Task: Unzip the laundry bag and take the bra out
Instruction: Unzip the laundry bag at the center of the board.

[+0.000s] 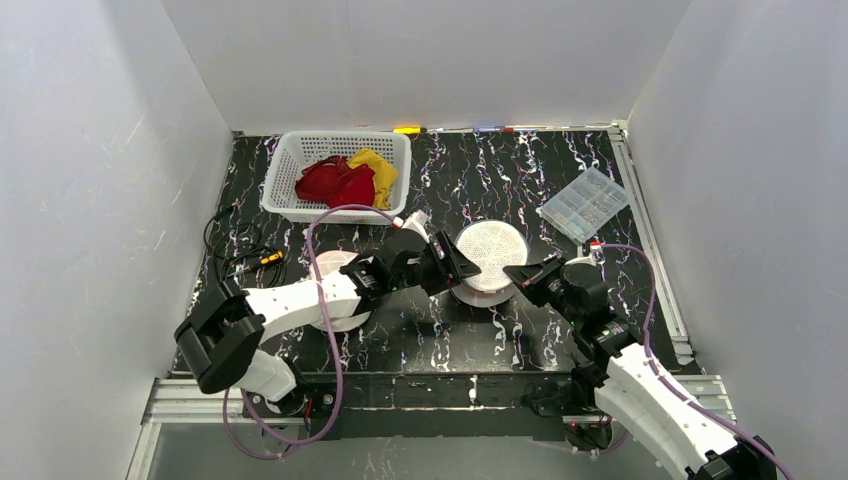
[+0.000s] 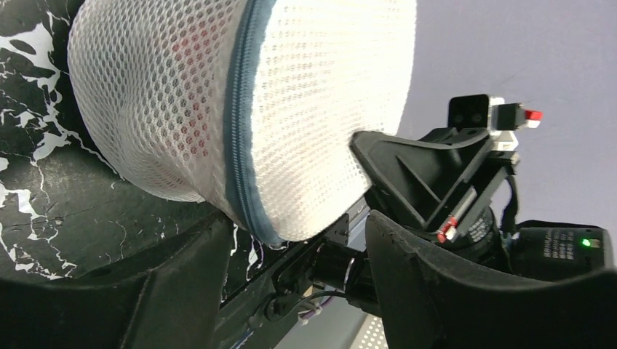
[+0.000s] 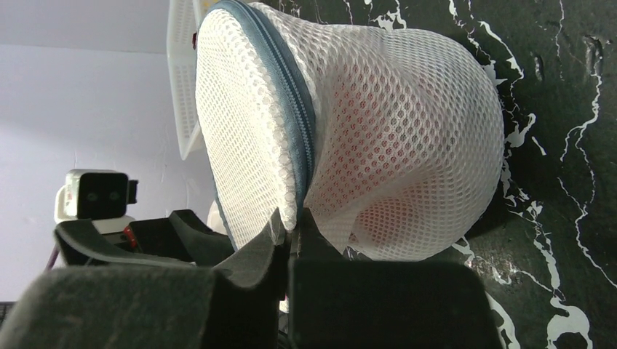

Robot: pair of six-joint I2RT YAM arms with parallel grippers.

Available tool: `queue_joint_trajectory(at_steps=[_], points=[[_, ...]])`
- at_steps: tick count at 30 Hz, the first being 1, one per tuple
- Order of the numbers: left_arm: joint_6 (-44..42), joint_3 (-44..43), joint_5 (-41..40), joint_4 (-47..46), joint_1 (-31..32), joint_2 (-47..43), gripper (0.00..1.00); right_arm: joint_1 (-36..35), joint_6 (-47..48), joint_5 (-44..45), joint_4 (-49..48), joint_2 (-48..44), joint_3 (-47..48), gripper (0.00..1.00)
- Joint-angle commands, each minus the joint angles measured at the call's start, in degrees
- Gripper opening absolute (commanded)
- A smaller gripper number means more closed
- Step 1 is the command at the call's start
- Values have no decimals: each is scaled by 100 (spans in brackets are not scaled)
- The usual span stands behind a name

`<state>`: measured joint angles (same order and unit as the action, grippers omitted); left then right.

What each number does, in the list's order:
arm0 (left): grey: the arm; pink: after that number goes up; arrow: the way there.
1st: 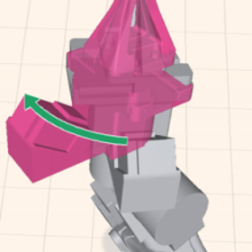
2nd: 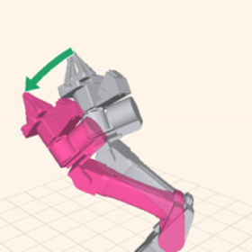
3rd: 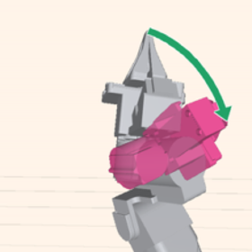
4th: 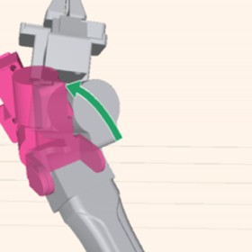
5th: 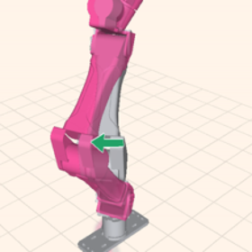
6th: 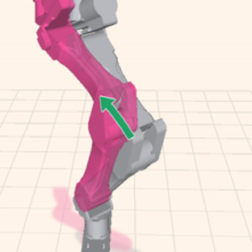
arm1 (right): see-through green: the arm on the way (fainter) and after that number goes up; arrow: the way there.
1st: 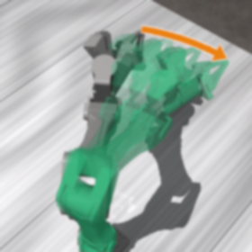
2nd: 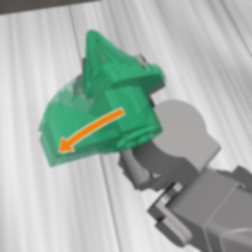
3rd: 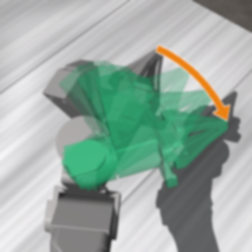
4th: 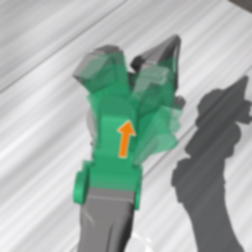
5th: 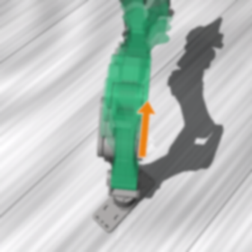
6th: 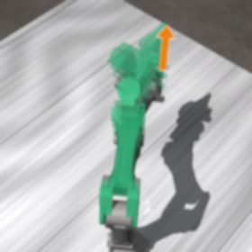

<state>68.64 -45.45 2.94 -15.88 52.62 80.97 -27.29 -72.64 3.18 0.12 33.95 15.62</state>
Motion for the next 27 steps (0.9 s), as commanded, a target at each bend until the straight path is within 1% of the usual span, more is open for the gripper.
queue_joint_trajectory(at_steps=[1, 5, 8, 12, 15, 18, 19, 20, 22, 23, 24, 27], points=[[24, -225, 424, 15, -8, 261, 63, -27, 104, -21, -34, -107, 194, 1], [40, -240, 420, 15, -10, 383, 60, -23, 141, -28, -21, -144, 198, 1], [35, -214, 313, 15, -15, 416, 53, -24, 199, -75, -21, -182, 194, 1], [-76, -309, 262, 20, -40, 517, 32, -20, 303, -268, -59, -199, 185, 1], [-184, -387, 203, 55, -53, 568, 18, -22, 369, -555, -169, -155, 164, 1], [-242, -464, 161, 184, -55, 586, 1, -22, 585, -678, -115, -135, 260, 1], [-269, -491, 148, 239, -52, 575, 0, -22, 694, -705, -70, -137, 316, 1], [-297, -511, 140, 303, -53, 554, 0, -24, 916, -723, -27, -147, 396, 4], [-334, -534, 90, 431, -55, 460, 0, -23, 1385, -781, 253, -179, 677, 32], [-354, -530, 46, 519, -52, 390, 0, -22, 1648, -791, 452, -201, 820, 50], [-365, -534, -14, 634, -55, 292, 0, -22, 1907, -781, 629, -212, 984, 62], [-412, -707, -374, 1282, -57, -35, 0, -27, 2777, -688, 1253, -214, 1562, 87]])
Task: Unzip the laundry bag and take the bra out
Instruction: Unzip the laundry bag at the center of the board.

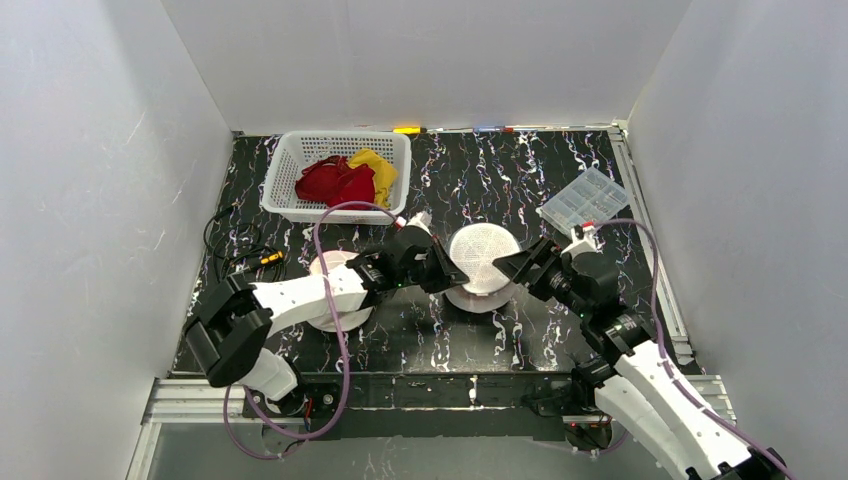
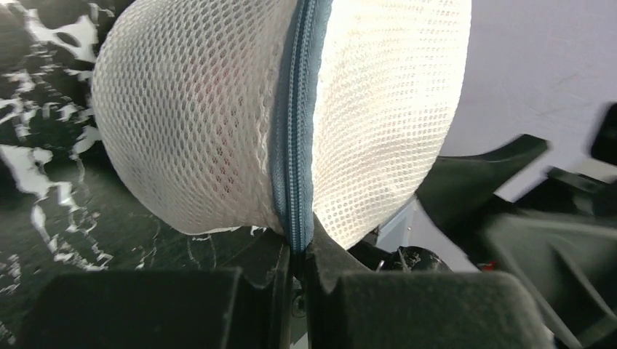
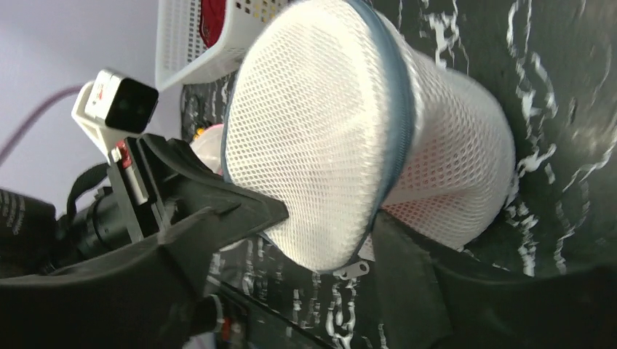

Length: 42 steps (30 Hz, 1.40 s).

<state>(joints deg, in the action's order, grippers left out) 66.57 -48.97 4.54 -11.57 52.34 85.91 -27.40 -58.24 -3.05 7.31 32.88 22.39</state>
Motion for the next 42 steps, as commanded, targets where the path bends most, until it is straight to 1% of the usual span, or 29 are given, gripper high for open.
queue_joint_trajectory(at_steps=[1, 2, 3, 6, 8, 10, 12, 13, 14, 15, 16, 18, 20, 21, 22, 24, 27, 29, 32, 34, 38, 42], points=[[-255, -486, -685, 1273, -30, -618, 0, -12, 1645, -30, 725, -96, 1062, 93], [-305, -626, -786, 1615, -34, -726, 0, -11, 1945, -7, 905, -83, 1250, 97], [-357, -758, -888, 1920, -40, -808, 0, -12, 2211, -3, 1037, -70, 1417, 98], [-554, -1285, -1011, 2846, -145, -987, 0, -11, 2759, 17, 1308, -10, 1746, 99], [-575, -1769, -944, 3631, -317, -938, 0, -11, 2763, 84, 1290, 25, 1815, 99], [-600, -2344, -769, 4512, -566, -775, 0, -11, 2457, 242, 1041, -70, 1699, 99], [-671, -2849, -589, 5321, -848, -646, 0, -11, 2089, 679, 632, -357, 1416, 99], [-735, -3002, -469, 5568, -989, -638, 0, -11, 2032, 553, 307, -519, 1194, 99], [-691, -3012, -291, 5666, -1120, -671, 0, -12, 2163, 164, -68, -629, 1065, 99], [-626, -2953, -118, 5665, -1272, -763, 0, -12, 2258, -208, -431, -638, 1013, 99], [-565, -2850, 54, 5565, -1412, -862, 0, -11, 2327, -466, -538, -552, 1028, 99], [-598, -2723, 385, 5353, -1627, -1046, 0, -11, 2544, -805, -521, -220, 1180, 99], [-725, -2874, 500, 5481, -1744, -1060, 0, -16, 2755, -997, -407, 168, 1378, 99], [-804, -2992, 528, 5596, -1768, -1017, 0, -16, 2752, -1016, -353, 334, 1468, 99], [-869, -3134, 589, 5725, -1808, -942, 0, -16, 2609, -850, -346, 475, 1528, 99], [-923, -3346, 932, 5892, -1973, -745, 0, -7, 2361, -713, -429, 731, 1563, 99], [-904, -3599, 1325, 6148, -2136, -453, 0, -9, 2161, -1349, -915, 1129, 1541, 99], [-897, -3641, 1425, 6233, -2148, -368, 0, -16, 2097, -1756, -1303, 1165, 1405, 99], [-807, -3530, 1487, 6139, -2149, -402, 0, -11, 2153, -2010, -1606, 944, 1134, 99], [-767, -3472, 1558, 5938, -2149, -421, 0, -11, 1949, -2025, -1800, 749, 913, 99], [-656, -3259, 2033, 5230, -2149, -451, 0, -44, 1290, -2216, -2559, 513, 341, 96], [-591, -3156, 2102, 4825, -2146, -531, 0, -191, 1226, -2040, -2553, 333, 254, 94]])
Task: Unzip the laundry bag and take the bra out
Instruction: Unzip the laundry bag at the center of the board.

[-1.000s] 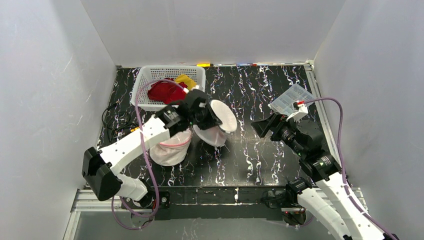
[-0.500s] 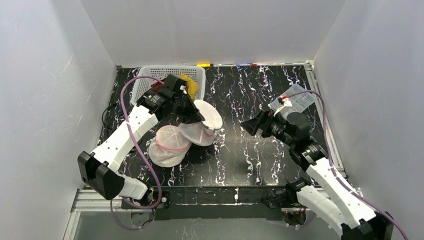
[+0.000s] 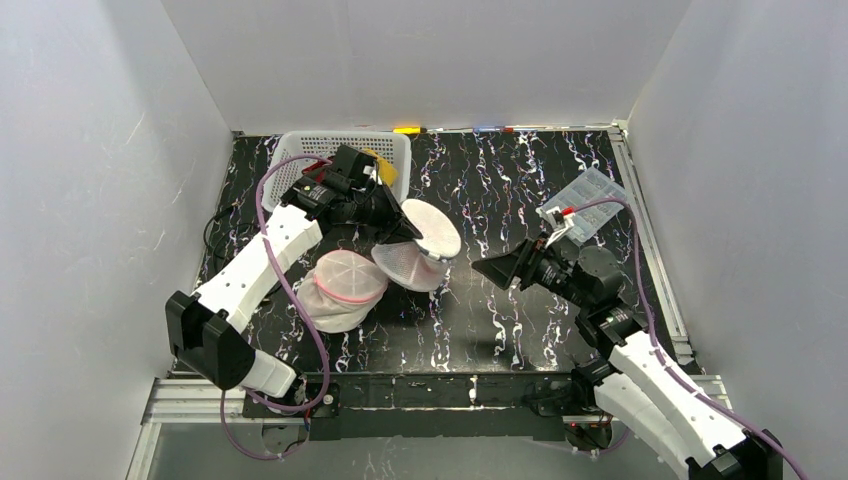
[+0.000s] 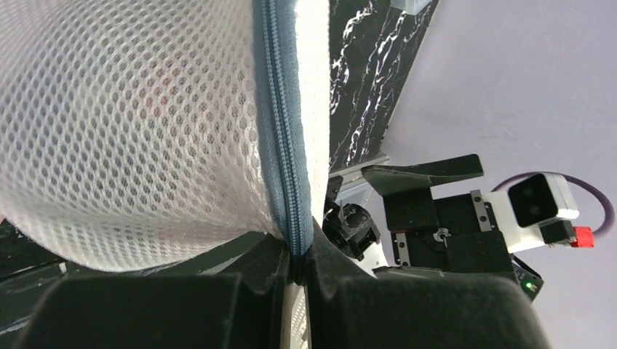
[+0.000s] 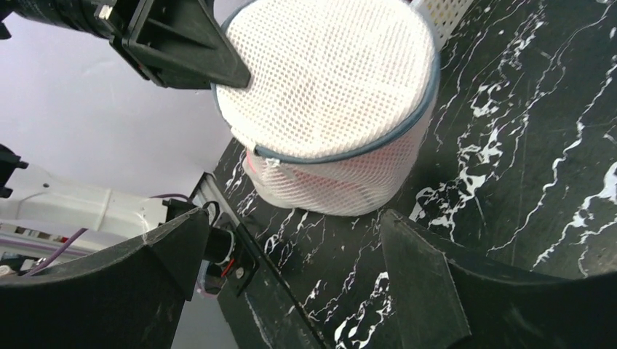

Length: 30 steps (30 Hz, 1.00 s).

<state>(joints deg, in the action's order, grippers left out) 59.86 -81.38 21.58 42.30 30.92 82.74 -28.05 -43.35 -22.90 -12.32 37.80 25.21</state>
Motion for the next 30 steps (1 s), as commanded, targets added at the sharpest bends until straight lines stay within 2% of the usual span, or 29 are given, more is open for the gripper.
queue_joint_trajectory(at_steps=[1, 7, 15, 23, 25, 30], points=[[109, 126, 384, -672, -6, -263, 0, -188, -250, -14, -588, -169, -6, 94], [369, 496, 366, -1327, -7, -514, 0, -562, 24, 435, -261, 58, 335, 91], [366, 705, 250, -1477, -7, -676, 0, -1083, 187, 1060, -39, 381, 647, 89], [392, 773, 199, -1537, -7, -776, 0, -1365, 193, 1446, 125, 221, 766, 87], [428, 804, 209, -1584, -7, -798, 0, -1367, 119, 1433, 101, 244, 734, 86], [547, 858, 248, -1654, -7, -812, 0, -1393, -90, 1339, -246, 369, 610, 74]])
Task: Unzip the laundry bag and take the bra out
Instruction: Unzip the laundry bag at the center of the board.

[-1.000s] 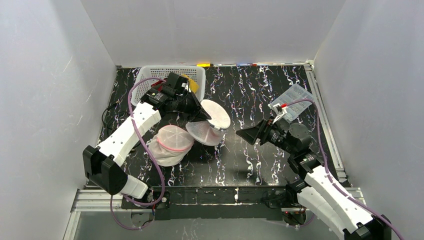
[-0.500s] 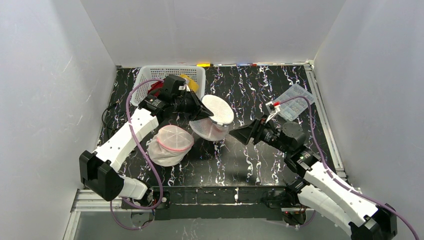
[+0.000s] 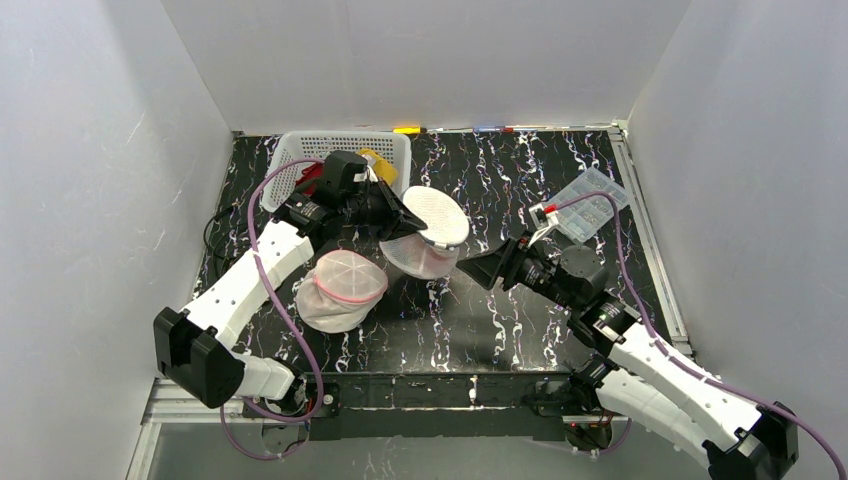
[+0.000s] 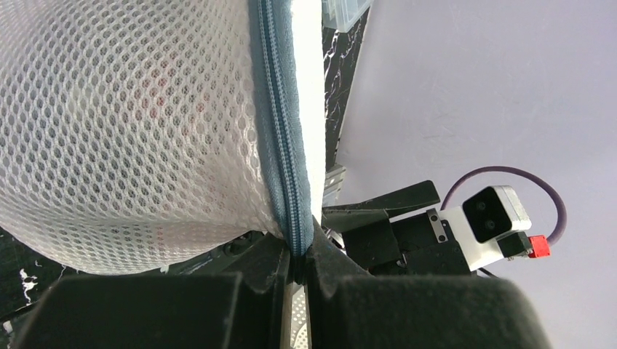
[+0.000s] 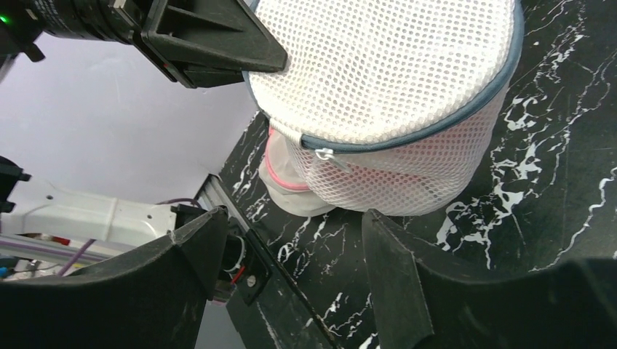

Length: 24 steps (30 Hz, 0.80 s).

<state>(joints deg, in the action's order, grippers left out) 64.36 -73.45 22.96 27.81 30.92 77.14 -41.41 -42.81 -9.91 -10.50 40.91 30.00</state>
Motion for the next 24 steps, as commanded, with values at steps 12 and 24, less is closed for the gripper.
queue_joint_trajectory(at_steps=[12, 24], points=[[375, 196, 539, -393, 0, -285, 0, -82, -31, -55, -830, 488, 194, 68], [367, 229, 1201, -597, -7, -351, 0, -78, 350, -472, -909, 439, 211, 67]])
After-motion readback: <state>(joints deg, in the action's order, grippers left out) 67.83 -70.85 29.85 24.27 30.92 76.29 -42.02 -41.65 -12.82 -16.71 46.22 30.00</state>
